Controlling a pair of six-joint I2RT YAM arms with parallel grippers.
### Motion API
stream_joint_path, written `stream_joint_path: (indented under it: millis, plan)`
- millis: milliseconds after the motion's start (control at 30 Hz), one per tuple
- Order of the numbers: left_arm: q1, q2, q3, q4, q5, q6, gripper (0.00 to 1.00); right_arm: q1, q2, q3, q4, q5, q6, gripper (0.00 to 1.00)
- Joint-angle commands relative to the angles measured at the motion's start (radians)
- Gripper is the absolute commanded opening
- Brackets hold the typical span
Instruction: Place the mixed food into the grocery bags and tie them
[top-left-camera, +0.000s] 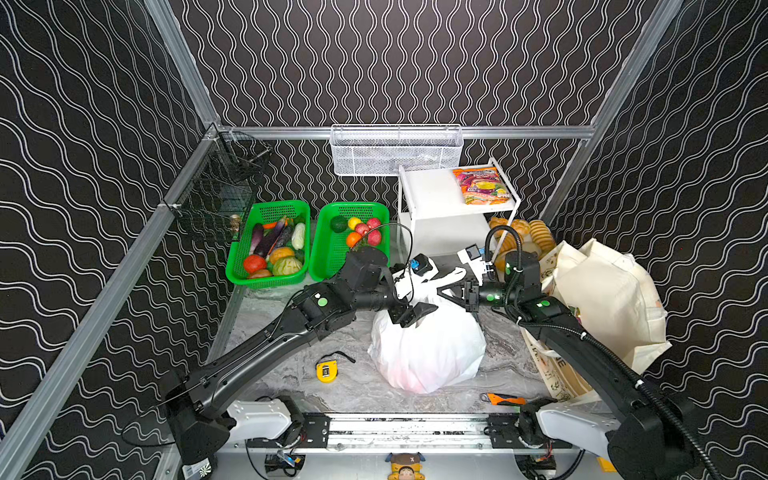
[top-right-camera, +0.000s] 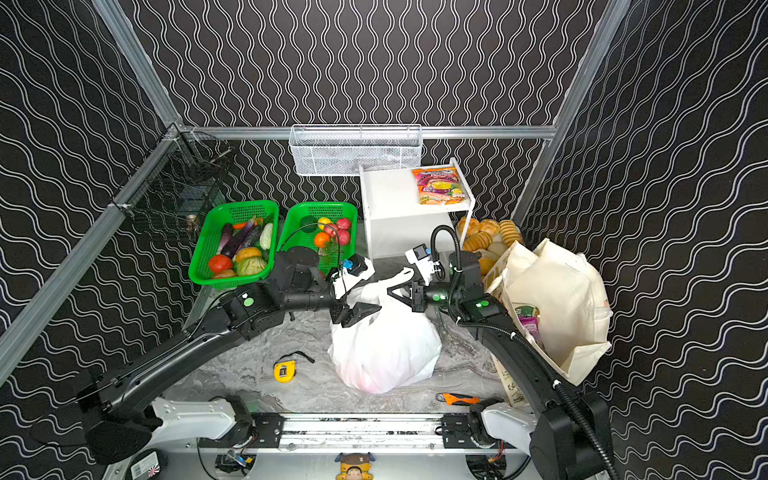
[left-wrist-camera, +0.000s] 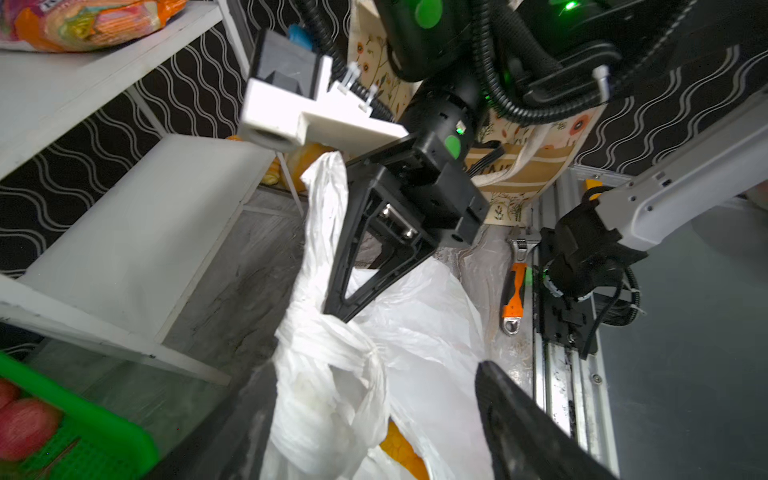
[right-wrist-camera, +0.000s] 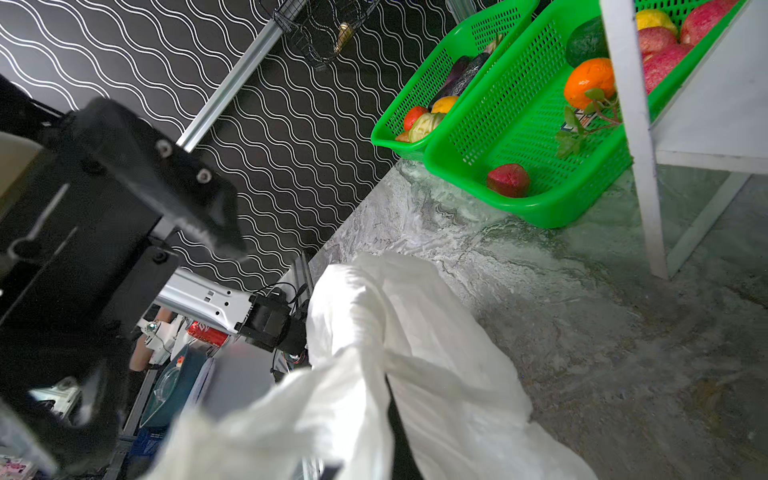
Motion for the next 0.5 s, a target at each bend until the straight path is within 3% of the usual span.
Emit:
stream_joint_path:
  millis: [0,200,333,467]
  plan:
    - [0.003,0.049,0.05,-0.119,-0.102,0.117,0.87,0.001,-0.013,-0.001,0.024,-0.014,-0.027,0.05]
    - [0.021,0.176,0.153,-0.246,-0.071,0.224,0.99,0.001,-0.025,-0.006,0.031,-0.023,-0.03,0.05]
    - [0.024,0.285,0.282,-0.405,-0.023,0.253,0.97,0.001,-0.03,-0.003,0.032,-0.034,-0.03,0.05]
    - [0.034,0.315,0.309,-0.429,-0.021,0.276,0.9,0.002,-0.035,0.001,0.031,-0.045,-0.033,0.05]
